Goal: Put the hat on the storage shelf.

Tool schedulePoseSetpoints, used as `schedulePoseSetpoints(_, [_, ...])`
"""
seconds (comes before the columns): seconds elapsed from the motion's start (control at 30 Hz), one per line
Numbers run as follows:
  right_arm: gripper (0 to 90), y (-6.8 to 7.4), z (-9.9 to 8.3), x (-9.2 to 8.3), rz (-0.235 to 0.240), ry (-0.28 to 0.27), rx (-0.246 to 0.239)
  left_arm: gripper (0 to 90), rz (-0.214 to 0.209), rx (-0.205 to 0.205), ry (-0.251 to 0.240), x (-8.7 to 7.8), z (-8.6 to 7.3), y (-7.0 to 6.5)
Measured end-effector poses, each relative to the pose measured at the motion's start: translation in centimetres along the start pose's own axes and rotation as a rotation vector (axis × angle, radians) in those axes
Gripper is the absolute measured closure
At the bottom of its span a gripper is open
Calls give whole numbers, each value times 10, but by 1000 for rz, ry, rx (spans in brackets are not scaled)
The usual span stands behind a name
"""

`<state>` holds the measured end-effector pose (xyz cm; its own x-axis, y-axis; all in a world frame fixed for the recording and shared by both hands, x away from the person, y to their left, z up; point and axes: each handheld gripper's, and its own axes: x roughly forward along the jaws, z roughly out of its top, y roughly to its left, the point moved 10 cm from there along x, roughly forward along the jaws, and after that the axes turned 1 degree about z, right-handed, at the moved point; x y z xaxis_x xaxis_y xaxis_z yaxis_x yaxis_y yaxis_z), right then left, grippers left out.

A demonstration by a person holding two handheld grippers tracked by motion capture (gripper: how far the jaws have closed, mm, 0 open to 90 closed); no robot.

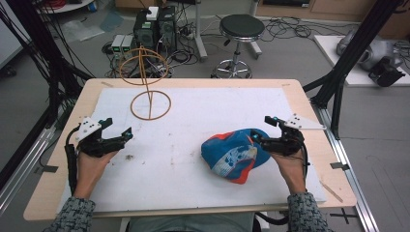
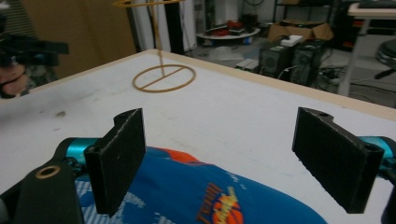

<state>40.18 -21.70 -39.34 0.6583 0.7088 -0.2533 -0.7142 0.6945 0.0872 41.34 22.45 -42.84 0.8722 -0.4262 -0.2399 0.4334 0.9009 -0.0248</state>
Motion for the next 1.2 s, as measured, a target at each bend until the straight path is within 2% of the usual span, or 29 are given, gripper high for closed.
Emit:
schedulePoseSetpoints(0.3, [213,38,-8,22,144,80,-102,161,-1,4,-2,-3,1,0])
schedulePoseSetpoints(0.5, [250,46,-14,32,187,125,-114,164,-4,8,-1,-6,2,-1])
schedulePoseSetpoints(0.53, [269,50,-18,34,203,148,-137,164,-7,5,0,-6,2,-1])
schedulePoseSetpoints(0.67, [298,53,-22,39,235,172,-149,164,-7,11,10,-7,0,-2])
schedulePoseSetpoints(0.77, [334,54,-27,43,248,202,-153,165,-5,8,9,-9,0,-1])
schedulePoseSetpoints(0.9, [420,56,-35,45,241,253,-193,166,2,-2,11,-11,-1,2])
schedulePoseSetpoints(1.0, [510,56,-37,45,225,267,-233,167,5,-5,12,-11,-1,4])
schedulePoseSetpoints(1.2, [660,58,-38,44,226,268,-264,168,7,-9,15,-11,-2,4])
